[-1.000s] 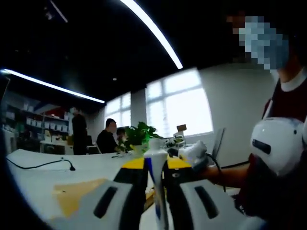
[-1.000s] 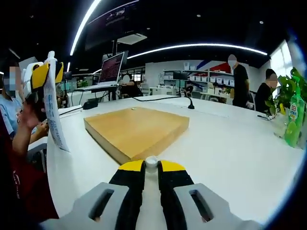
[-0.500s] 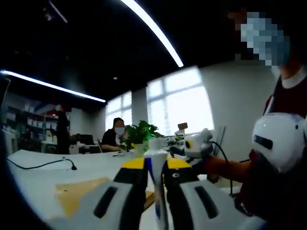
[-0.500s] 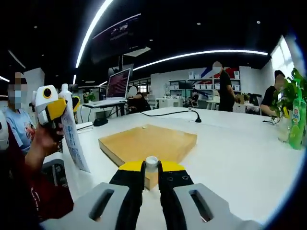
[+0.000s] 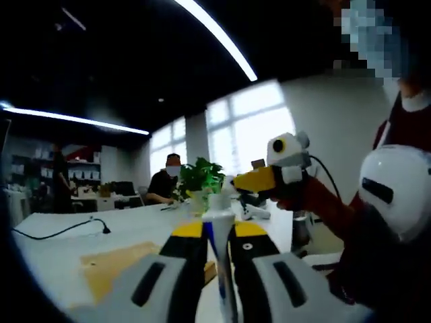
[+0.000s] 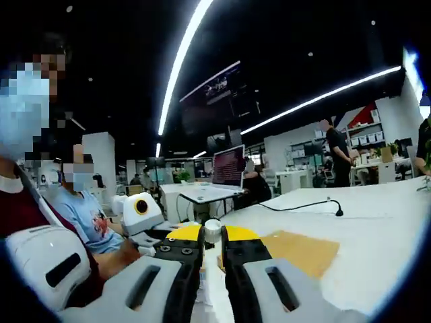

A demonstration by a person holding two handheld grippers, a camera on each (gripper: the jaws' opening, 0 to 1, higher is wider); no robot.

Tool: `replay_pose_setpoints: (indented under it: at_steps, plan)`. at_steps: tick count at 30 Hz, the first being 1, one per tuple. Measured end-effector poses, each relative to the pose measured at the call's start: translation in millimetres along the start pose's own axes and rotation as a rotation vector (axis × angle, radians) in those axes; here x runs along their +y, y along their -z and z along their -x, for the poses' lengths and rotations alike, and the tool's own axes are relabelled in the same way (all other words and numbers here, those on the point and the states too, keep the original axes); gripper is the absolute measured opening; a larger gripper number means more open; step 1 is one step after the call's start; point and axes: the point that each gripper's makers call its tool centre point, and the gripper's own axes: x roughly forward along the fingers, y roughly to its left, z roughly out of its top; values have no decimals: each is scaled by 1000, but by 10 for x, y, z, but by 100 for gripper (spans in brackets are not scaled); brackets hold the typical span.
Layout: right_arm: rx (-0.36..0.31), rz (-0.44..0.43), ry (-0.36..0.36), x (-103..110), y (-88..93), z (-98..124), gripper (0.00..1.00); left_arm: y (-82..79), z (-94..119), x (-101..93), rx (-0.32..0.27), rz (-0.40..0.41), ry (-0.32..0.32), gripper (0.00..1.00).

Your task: Pick up the toothpaste unscrew the cap squeeze it onto the small board screw the cap back on and return it to the table

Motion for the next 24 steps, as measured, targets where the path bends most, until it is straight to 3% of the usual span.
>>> replay_pose_setpoints:
  at_steps: [8,24]
  plan:
    - [12,-31,-90,203,-3,-116,9,-19,10,-57,5,-18,9,13]
    - [70,-12,-93,283,124,-154,10,-11,48,-163,26,-85,0,13]
